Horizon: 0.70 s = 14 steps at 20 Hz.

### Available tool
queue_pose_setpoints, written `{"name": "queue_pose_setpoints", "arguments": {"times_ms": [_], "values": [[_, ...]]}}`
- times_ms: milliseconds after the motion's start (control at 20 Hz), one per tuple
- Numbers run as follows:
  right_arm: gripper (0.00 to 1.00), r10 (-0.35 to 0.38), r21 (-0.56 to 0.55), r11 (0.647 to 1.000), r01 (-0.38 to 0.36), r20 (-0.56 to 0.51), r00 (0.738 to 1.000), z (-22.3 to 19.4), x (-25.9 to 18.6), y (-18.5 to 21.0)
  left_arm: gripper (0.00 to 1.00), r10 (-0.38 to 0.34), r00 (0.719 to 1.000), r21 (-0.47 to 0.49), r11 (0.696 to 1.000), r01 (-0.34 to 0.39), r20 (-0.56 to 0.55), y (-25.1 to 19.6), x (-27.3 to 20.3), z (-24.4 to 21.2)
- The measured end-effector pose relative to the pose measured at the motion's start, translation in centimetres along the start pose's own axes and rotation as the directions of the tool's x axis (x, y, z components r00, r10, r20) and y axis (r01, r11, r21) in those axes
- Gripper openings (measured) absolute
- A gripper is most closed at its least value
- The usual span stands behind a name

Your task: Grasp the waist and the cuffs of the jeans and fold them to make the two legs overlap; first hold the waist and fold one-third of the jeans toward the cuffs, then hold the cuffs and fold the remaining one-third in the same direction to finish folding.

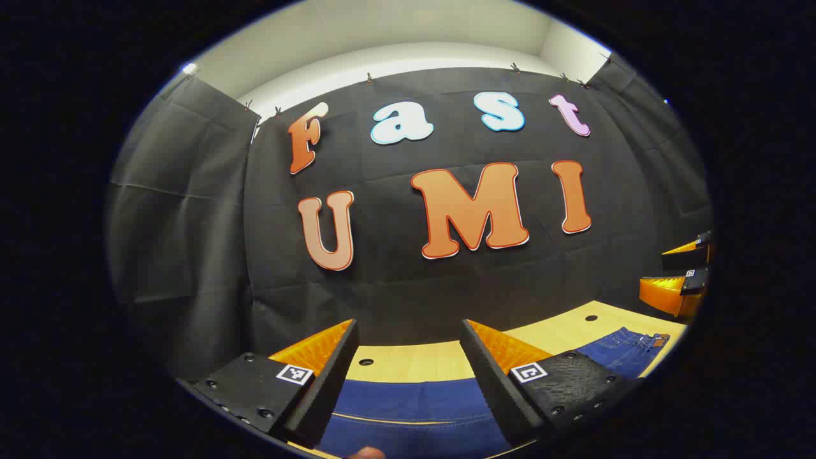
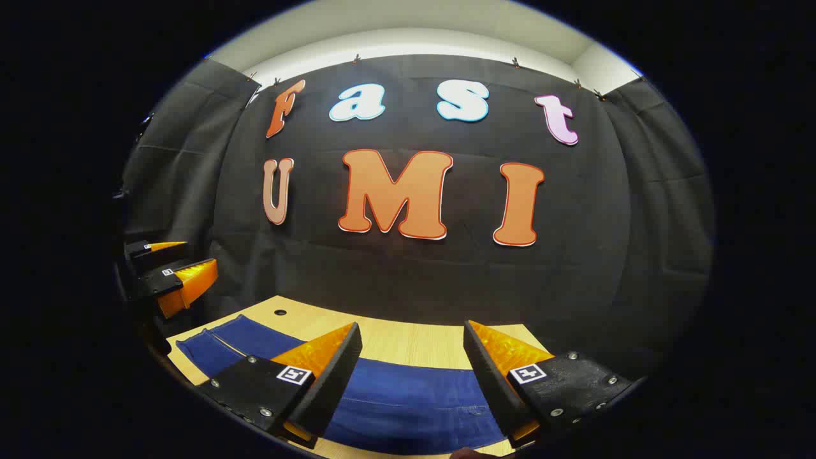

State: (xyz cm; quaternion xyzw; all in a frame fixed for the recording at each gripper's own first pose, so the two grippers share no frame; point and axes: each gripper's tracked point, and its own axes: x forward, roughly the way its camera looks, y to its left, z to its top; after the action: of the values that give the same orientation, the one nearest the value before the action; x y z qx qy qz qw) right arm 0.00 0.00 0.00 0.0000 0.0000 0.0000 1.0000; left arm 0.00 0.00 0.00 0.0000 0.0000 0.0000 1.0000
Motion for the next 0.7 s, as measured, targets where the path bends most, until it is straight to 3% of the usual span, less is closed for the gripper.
{"name": "queue_pose_setpoints", "arguments": {"times_ms": [250, 350, 700], "values": [[0.97, 0.020, -0.022, 1.000, -0.020, -0.018, 1.000, -1.1, 2.7, -1.5, 0.96, 0.009, 0.998, 0.003, 1.000, -0.009, -0.061, -0.3, 2.4, -2.2], [0.97, 0.020, -0.026, 0.999, -0.021, -0.030, 0.999, -1.7, 3.3, -2.0, 1.00, 0.024, 0.996, -0.005, 1.000, -0.024, -0.081, 0.4, 3.1, -2.8], [0.97, -0.094, -0.004, 0.996, 0.094, -0.055, 0.994, -2.2, 4.6, -2.3, 0.98, -0.031, 0.992, -0.007, 1.000, 0.030, -0.124, 2.9, 6.2, -4.8]]}}
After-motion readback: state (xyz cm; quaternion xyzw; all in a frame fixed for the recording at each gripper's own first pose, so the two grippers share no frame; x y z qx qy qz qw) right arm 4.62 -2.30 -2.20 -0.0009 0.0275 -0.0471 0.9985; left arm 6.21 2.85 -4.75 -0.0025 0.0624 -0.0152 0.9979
